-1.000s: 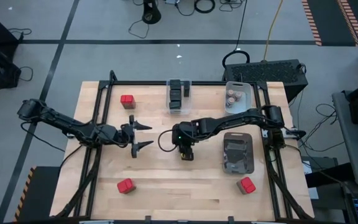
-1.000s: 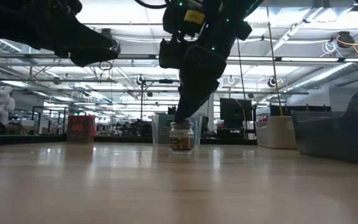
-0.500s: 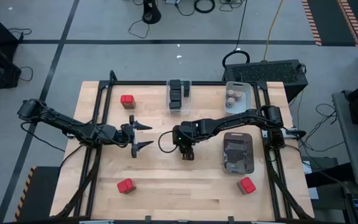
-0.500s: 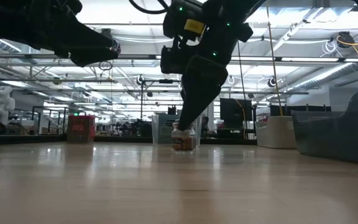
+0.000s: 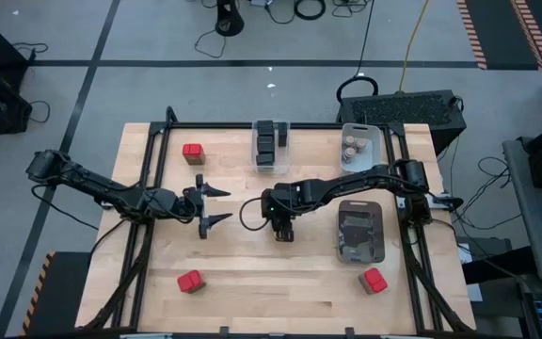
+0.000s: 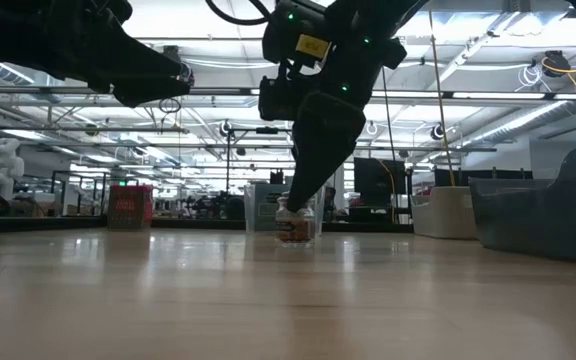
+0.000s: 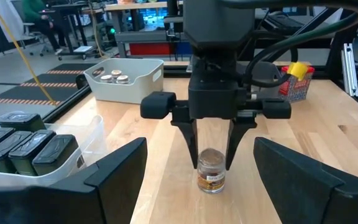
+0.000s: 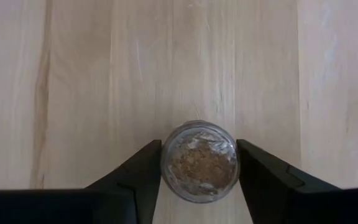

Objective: Sort spices by type
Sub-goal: Put the transparent seasoning bottle into the gray bin

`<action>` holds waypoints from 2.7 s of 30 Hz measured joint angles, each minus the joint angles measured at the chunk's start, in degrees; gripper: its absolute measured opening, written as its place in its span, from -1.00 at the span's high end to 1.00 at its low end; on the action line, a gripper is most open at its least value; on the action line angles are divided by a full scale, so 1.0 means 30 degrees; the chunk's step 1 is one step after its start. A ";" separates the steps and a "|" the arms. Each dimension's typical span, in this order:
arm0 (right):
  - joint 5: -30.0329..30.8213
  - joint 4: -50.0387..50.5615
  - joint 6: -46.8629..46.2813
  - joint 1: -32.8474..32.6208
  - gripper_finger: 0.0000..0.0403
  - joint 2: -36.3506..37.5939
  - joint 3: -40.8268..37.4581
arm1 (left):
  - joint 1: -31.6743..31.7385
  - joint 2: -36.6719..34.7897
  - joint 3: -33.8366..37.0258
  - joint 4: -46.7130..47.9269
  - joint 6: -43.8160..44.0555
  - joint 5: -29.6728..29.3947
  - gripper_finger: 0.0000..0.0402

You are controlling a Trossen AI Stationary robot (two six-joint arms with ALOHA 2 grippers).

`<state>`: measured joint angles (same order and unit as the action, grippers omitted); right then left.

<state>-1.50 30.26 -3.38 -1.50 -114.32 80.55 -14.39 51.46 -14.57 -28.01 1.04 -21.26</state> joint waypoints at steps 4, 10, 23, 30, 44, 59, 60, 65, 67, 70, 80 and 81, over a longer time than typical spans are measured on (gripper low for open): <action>-0.0043 -0.0022 -0.0006 0.0007 0.26 0.0018 0.0000 | 0.0000 0.0000 0.0000 0.0000 0.0000 0.0000 -0.50; -0.0150 0.0704 0.0134 0.0017 0.26 0.0263 0.0017 | 0.0000 0.0000 0.0000 0.0002 0.0000 0.0000 -0.50; 0.0038 0.5118 0.0364 0.2168 0.26 0.5064 0.0197 | 0.0000 0.0007 -0.0015 0.0087 0.0007 0.0000 -0.50; 0.1600 0.8087 0.0379 0.4620 0.26 0.7831 0.0197 | 0.0000 0.0007 -0.0022 0.0058 0.0036 0.0000 -0.50; 0.1675 1.2184 0.1038 1.1692 0.25 0.8903 0.0197 | 0.0000 0.0007 -0.0022 0.0058 0.0058 0.0000 -0.50; 0.1620 1.1647 0.1790 1.6383 0.23 0.8910 -0.2363 | 0.0000 0.0007 -0.0022 0.0168 0.0058 0.0000 -0.50; 0.1647 1.1309 0.1785 1.6580 0.23 0.8910 -0.2819 | 0.0000 0.0007 -0.0022 0.0176 0.0057 0.0000 -0.50; 0.1704 0.9676 0.1820 1.7102 0.24 0.8964 -0.4948 | 0.0000 0.0007 -0.0022 0.0240 0.0044 0.0000 -0.50; 0.1614 0.8823 0.1902 1.7316 0.24 0.9074 -0.5755 | 0.0000 0.0007 -0.0022 0.0240 0.0044 0.0000 -0.50; 0.1632 0.7335 0.1943 1.7620 0.23 0.8974 -0.6776 | 0.0000 0.0007 -0.0022 0.0240 0.0036 0.0000 -0.50; 0.1407 0.5366 0.2125 1.7872 0.23 0.8935 -0.8810 | 0.0000 0.0015 -0.0022 0.0277 0.0029 0.0002 -0.50; 0.1418 0.4935 0.2135 1.7884 0.23 0.8952 -0.8909 | 0.0000 0.0015 -0.0022 0.0280 0.0029 0.0000 -0.50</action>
<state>2.76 45.07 3.03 52.15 -87.47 53.83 -14.39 51.51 -14.63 -27.17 1.13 -21.26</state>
